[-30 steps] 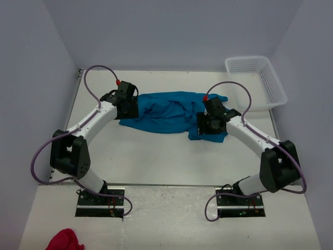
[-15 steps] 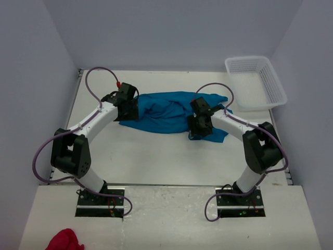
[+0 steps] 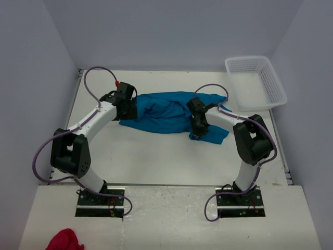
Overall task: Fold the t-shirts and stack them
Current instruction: Flatten out the tshirt
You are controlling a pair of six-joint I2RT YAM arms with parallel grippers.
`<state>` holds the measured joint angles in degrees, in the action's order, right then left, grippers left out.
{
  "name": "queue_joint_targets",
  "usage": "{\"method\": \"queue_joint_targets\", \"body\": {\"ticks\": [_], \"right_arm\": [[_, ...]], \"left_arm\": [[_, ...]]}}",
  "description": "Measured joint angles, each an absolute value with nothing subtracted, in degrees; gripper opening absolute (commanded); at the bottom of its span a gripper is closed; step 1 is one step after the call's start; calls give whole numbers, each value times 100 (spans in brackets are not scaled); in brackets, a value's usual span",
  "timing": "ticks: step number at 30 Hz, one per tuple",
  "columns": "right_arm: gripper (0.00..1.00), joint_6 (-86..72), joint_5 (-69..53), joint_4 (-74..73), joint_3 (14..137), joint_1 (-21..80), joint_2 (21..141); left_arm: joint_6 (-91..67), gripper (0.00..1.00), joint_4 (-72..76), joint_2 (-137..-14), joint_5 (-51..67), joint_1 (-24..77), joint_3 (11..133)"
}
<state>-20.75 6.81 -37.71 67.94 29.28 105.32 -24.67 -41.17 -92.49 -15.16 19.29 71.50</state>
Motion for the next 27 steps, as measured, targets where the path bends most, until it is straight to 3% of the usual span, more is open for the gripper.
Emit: {"method": "queue_joint_targets", "body": {"ticks": [16, 21, 23, 25, 27], "right_arm": [[0, -2292, 1597, -4204, 6925, 3376, 9362], [0, -2051, 1789, -4578, 7852, 3312, 9815], [18, -1863, 1804, -4786, 9139, 3168, 10600], [47, -1691, 1820, -5065, 11008, 2974, 11727], [69, -1557, 1896, -5024, 12615, 2803, 12691]], "left_arm": [[-2311, 72, -3940, -9135, -1361, 1914, 6897], [-2290, 72, -3935, -9063, -1323, 1914, 6886], [-2290, 72, -3933, -9041, -1286, 1914, 6886], [-2290, 72, -3940, -9028, -1212, 1914, 6888], [-2287, 73, -3955, -8986, -1162, 1914, 6888]]}}
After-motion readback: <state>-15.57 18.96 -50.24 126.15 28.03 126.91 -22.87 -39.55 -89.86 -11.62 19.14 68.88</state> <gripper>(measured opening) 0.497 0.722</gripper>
